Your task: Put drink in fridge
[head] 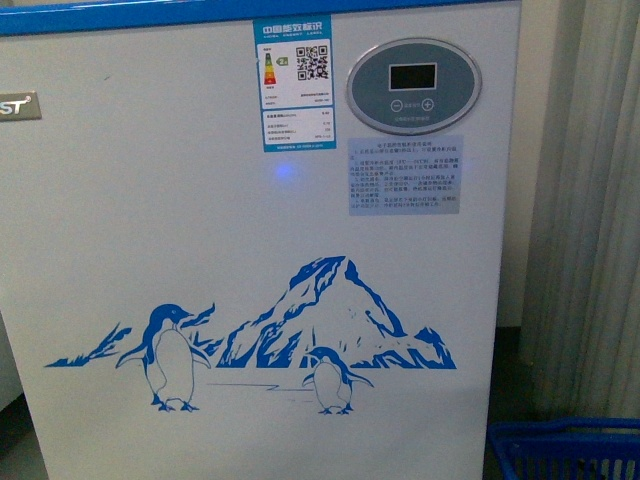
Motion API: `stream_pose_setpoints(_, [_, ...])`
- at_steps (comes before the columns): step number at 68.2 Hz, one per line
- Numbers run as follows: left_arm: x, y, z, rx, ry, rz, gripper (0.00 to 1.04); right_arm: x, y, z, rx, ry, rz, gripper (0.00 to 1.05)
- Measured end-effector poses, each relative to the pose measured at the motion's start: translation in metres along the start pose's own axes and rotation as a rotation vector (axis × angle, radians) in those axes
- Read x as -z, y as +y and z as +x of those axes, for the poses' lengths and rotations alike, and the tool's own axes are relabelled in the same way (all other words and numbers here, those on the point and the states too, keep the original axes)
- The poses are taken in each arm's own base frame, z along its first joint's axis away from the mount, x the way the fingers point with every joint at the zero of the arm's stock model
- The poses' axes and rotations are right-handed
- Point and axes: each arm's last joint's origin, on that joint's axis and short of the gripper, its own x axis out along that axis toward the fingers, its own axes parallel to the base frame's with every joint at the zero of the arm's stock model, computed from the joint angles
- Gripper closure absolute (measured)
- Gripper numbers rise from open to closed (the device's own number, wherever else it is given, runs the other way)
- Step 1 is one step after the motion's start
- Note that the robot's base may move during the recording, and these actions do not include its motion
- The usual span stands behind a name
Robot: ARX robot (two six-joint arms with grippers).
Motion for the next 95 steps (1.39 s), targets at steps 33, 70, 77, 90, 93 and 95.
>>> stream_pose_setpoints(33, [0.0, 0.0, 0.0, 0.0, 0.0, 0.0, 0.08, 0.077, -0.085, 0.145, 0.312, 0.803, 0.204, 0.08])
stream_pose_setpoints(70, [0.0, 0.0, 0.0, 0.0, 0.0, 0.0, 0.08, 0.286, -0.092, 0.231, 0.34, 1.138, 0.216, 0.08])
stream_pose_setpoints(77, [0.0, 0.0, 0.0, 0.0, 0.0, 0.0, 0.08, 0.308, -0.095, 0.233, 0.377, 1.178, 0.196, 0.08])
stream_pose_setpoints(90, [0.0, 0.0, 0.0, 0.0, 0.0, 0.0, 0.08, 0.337, -0.093, 0.233, 0.366, 1.259, 0.182, 0.08])
stream_pose_setpoints(93, [0.0, 0.0, 0.0, 0.0, 0.0, 0.0, 0.08, 0.339, -0.093, 0.234, 0.359, 1.268, 0.177, 0.08])
stream_pose_setpoints(95, [0.0, 0.0, 0.0, 0.0, 0.0, 0.0, 0.08, 0.341, -0.092, 0.235, 0.353, 1.272, 0.174, 0.08])
